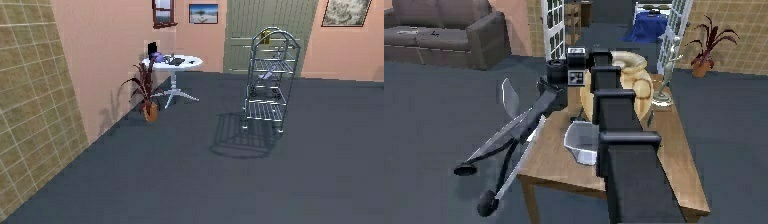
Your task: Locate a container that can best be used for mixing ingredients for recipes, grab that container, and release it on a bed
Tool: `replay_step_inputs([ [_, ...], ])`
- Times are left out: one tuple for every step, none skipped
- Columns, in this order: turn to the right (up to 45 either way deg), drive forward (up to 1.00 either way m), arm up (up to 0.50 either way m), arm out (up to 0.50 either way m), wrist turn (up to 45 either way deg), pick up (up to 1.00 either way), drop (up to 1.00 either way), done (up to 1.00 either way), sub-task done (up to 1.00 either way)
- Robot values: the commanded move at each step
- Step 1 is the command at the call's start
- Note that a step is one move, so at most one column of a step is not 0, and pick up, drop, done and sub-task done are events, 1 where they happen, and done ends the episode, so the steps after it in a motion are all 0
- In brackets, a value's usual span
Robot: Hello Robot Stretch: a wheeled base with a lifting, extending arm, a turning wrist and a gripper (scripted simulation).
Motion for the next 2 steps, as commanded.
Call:
replay_step_inputs([
  [0.0, 0.00, 0.00, 0.00, 45.0, 0.00, 0.00, 0.00, 0.00],
  [0.0, 0.00, 0.00, 0.00, 45.0, 0.00, 0.00, 0.00, 0.00],
])
